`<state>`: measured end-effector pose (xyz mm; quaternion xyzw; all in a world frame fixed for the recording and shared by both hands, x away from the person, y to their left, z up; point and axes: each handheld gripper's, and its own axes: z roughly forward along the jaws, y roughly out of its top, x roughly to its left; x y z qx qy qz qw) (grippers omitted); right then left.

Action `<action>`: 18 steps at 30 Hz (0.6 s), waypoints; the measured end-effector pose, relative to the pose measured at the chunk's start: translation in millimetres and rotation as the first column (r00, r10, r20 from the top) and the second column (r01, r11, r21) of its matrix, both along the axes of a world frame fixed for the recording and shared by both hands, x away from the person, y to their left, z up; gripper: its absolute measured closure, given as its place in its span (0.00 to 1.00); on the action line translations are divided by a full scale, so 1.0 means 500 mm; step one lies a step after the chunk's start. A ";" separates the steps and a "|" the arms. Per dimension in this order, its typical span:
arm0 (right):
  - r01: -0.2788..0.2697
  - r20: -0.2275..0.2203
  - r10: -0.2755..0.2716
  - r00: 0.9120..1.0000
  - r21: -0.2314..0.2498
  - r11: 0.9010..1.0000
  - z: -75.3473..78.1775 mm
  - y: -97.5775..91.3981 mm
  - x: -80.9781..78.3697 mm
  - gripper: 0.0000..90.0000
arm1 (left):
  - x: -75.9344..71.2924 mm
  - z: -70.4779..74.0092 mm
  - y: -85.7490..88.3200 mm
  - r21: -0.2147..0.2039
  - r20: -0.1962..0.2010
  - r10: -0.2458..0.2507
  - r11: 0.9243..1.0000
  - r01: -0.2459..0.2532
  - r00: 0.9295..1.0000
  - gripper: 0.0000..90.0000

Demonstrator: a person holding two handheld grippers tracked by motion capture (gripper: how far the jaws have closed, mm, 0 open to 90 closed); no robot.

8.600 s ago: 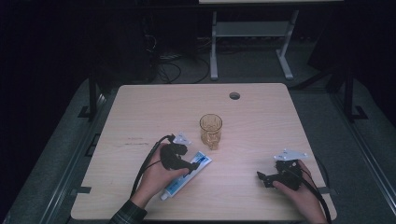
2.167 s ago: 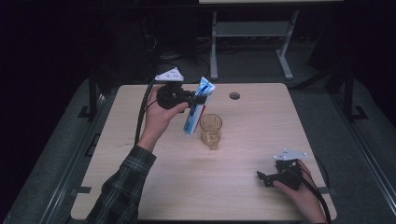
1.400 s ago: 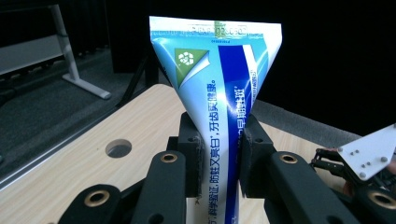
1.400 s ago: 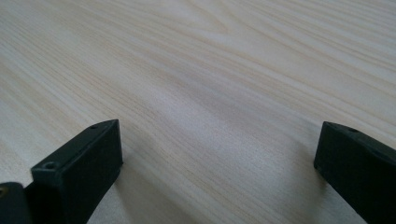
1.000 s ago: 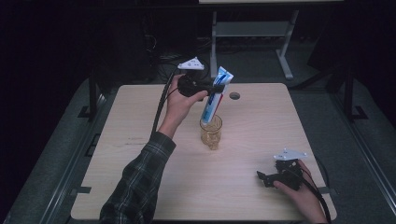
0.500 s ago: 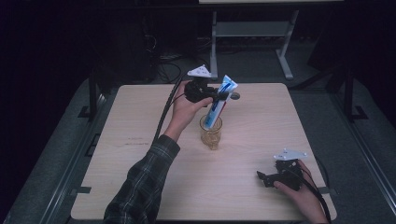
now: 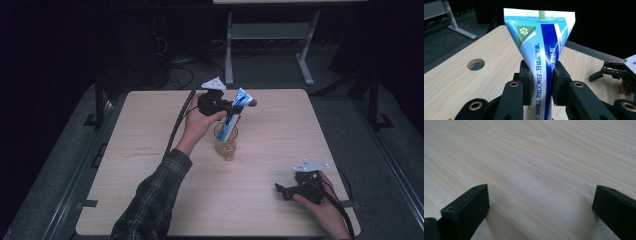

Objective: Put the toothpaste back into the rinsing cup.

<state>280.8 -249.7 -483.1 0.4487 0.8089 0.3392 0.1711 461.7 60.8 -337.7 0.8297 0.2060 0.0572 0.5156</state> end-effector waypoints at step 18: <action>0.001 0.001 -0.001 1.000 -0.002 1.000 0.000 0.000 0.000 0.01 | -0.003 -0.039 0.007 0.015 -0.025 0.004 1.000 -0.004 1.000 0.81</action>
